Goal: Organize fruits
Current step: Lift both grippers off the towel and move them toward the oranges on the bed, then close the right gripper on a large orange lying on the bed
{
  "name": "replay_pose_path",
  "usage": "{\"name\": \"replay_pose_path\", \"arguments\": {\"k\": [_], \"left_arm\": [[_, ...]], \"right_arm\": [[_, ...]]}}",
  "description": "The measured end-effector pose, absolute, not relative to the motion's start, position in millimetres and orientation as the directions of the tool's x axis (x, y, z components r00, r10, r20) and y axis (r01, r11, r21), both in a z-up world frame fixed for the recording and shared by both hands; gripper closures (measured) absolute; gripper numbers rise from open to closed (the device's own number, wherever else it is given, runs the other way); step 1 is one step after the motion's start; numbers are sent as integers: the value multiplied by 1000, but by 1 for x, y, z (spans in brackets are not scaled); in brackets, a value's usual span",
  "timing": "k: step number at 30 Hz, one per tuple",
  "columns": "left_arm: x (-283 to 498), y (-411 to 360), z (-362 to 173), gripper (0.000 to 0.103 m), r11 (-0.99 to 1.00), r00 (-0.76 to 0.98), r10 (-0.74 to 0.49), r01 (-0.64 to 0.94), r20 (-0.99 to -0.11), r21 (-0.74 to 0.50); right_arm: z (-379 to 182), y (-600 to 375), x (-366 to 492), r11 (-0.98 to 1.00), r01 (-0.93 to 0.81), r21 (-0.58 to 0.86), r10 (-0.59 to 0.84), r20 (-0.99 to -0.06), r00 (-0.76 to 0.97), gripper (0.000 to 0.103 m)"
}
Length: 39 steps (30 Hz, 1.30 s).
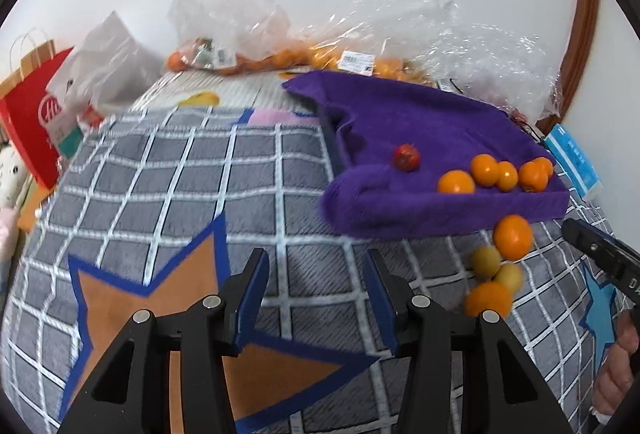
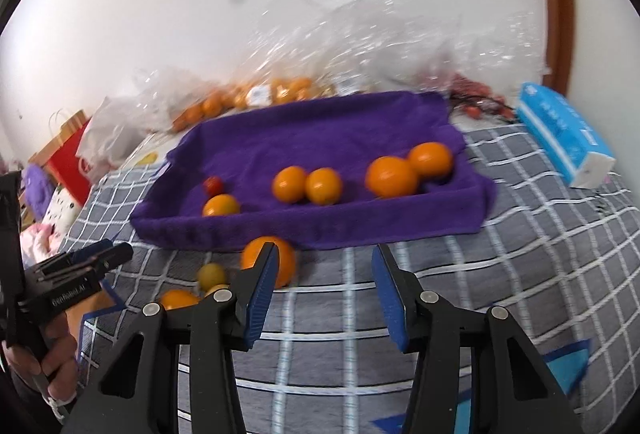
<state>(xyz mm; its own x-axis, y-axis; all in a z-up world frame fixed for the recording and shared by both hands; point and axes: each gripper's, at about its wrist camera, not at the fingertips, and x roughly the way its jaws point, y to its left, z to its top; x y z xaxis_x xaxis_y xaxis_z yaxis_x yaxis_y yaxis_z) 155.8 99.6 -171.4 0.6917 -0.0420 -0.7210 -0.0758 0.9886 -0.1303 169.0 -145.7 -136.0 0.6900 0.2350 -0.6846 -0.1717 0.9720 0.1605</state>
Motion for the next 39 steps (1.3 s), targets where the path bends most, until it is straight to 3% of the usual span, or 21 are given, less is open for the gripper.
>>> {"name": "replay_pose_path", "arguments": {"k": [4, 8, 23, 25, 26, 35, 39], "left_arm": [[156, 103, -180, 56, 982, 669, -84, -70, -739, -175], [155, 107, -181, 50, 974, 669, -125, -56, -733, -218], [155, 110, -181, 43, 963, 673, -169, -41, -720, -265], [155, 109, -182, 43, 963, 673, -170, -40, -720, -265], [155, 109, -182, 43, 963, 674, -171, -39, -719, -266], [155, 111, -181, 43, 959, 676, -180, -41, -715, -281], [155, 111, -181, 36, 956, 672, -205, -18, -712, -292]], "right_arm": [[-149, -128, 178, 971, -191, 146, 237, -720, 653, 54], [-157, -118, 188, 970, -208, 123, 229, -744, 627, 54], [-168, -93, 209, 954, -263, 147, 276, -773, 571, 53], [-174, -92, 212, 960, -247, 134, 255, -786, 563, 58], [-174, -93, 212, 963, -235, 130, 246, -779, 577, 63], [-164, -116, 200, 971, -195, 139, 231, -752, 617, 63], [-161, -136, 185, 981, -170, 93, 183, -741, 646, 63]]}}
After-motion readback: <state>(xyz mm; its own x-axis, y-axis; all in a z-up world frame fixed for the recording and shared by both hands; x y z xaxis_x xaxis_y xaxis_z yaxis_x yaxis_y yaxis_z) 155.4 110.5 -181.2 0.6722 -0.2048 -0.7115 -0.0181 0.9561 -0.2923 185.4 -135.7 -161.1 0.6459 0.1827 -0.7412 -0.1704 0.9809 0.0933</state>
